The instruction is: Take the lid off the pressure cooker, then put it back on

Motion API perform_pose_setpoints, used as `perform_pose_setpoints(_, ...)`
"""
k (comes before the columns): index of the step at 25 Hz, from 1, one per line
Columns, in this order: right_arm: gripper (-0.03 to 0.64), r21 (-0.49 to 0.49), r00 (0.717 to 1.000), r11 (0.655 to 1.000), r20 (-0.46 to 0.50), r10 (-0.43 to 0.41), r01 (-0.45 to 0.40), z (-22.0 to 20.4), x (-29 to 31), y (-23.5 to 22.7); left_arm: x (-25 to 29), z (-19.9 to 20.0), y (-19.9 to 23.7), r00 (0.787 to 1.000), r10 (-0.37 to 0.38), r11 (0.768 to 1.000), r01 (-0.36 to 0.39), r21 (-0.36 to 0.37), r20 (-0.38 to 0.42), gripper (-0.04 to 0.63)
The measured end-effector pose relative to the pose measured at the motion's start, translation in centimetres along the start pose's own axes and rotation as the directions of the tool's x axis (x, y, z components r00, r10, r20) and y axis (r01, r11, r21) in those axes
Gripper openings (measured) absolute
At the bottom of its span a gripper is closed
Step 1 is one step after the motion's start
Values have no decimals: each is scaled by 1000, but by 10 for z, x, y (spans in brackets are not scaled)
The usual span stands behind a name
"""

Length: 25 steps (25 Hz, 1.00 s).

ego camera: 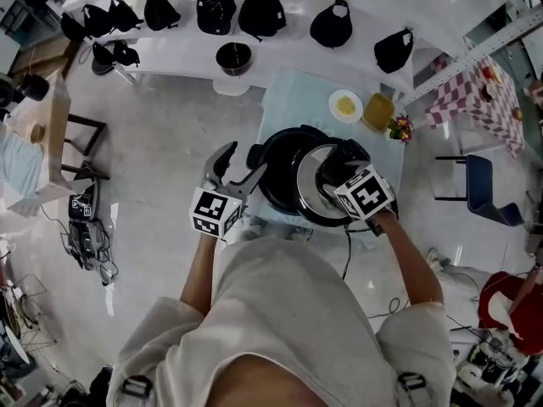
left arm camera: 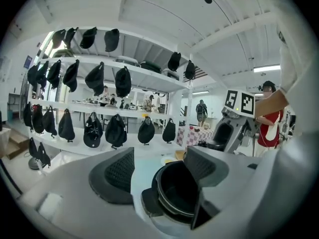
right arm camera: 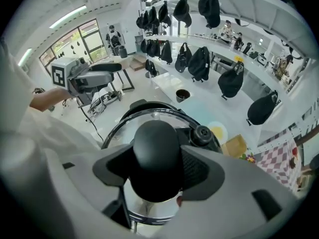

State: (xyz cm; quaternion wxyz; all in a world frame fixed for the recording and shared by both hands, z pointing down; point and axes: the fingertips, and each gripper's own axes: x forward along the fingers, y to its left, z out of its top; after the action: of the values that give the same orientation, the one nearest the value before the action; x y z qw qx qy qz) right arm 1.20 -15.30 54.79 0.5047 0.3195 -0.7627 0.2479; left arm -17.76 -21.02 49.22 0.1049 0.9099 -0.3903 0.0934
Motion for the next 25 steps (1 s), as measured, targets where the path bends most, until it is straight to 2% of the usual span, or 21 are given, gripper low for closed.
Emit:
perform_pose_setpoints(11,275,-40,999,998,14,43,-43,52,33,25,-27,-2,39,997,73,997,-73,-13,7,324)
perform_pose_setpoints(19,275,-51,999,998,26,45,-43,65,48,29,-28,-8,45,997,73,997,-73,-18,2,324)
perform_pose_setpoints(25,275,-73,999,996,-4,46,-46,62,64,28,-23,-7,44,997,71,997,-71,-10,2,324)
